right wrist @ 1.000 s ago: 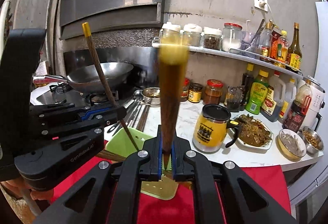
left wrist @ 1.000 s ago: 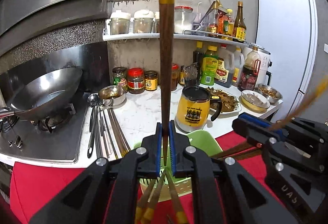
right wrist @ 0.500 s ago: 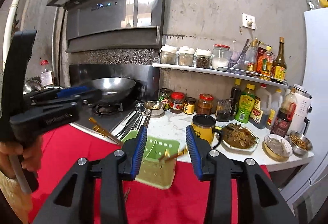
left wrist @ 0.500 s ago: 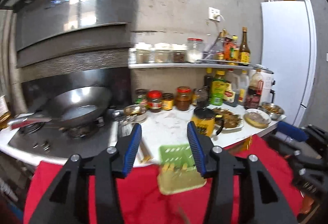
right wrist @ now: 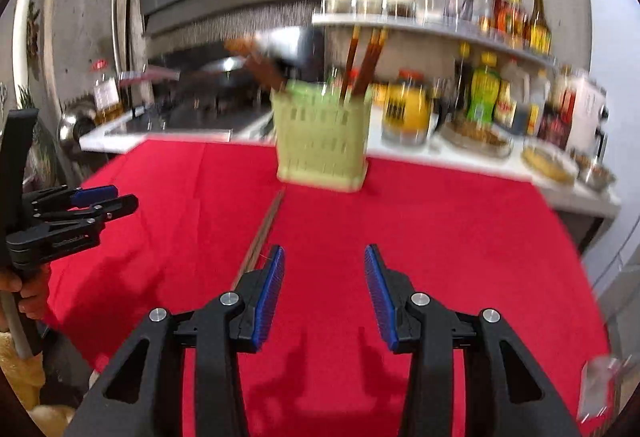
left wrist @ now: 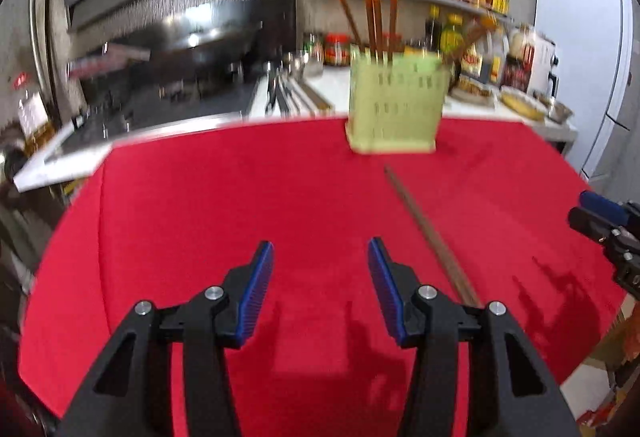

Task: Organize utensils
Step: 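Move both open tools back over the last chopsticks on the cloth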

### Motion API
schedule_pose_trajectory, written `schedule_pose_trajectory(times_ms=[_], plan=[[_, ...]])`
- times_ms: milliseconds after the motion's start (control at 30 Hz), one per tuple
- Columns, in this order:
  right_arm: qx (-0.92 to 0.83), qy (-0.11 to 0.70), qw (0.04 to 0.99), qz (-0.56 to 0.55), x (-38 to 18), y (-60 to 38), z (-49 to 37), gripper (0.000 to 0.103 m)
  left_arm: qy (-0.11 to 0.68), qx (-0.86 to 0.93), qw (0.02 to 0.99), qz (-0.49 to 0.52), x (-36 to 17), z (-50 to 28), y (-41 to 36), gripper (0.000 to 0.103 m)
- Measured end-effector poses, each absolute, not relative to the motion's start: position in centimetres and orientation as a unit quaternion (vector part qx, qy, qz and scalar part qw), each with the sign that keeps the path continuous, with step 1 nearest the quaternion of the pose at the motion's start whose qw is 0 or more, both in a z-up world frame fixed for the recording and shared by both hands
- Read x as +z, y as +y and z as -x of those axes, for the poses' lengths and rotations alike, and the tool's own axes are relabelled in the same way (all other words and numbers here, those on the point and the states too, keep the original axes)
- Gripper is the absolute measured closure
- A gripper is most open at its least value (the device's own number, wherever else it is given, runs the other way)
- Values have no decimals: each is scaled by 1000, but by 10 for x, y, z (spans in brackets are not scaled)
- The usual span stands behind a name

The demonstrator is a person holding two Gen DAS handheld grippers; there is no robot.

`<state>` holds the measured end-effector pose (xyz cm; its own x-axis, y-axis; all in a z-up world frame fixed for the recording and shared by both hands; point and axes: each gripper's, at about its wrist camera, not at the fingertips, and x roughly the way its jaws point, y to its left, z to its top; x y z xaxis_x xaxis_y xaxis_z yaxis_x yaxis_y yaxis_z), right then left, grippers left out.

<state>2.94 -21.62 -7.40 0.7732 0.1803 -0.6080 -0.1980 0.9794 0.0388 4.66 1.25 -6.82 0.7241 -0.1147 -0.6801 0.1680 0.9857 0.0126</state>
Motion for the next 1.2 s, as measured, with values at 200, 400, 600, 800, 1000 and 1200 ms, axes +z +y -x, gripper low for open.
schedule_pose_trajectory(times_ms=[200,400,600,800,1000,1200], plan=[[119,358,926,9,-104,-195,-19,60,404,-86,910,-27,-99,-28,15,55],[139,374,917,9,-114,-174,-33,61,410,-84,908,-25,-104,-36,18,55],[152,388,909,16,-121,-162,-51,77,415,-71,907,-18,-108,-46,30,55],[163,400,902,19,-129,-155,-60,89,422,-72,903,-14,-113,-55,32,55],[173,401,900,18,-129,-152,-64,91,427,-75,901,-16,-114,-59,30,55],[161,402,901,40,-131,-146,-66,91,422,-77,903,-18,-109,-57,27,55]])
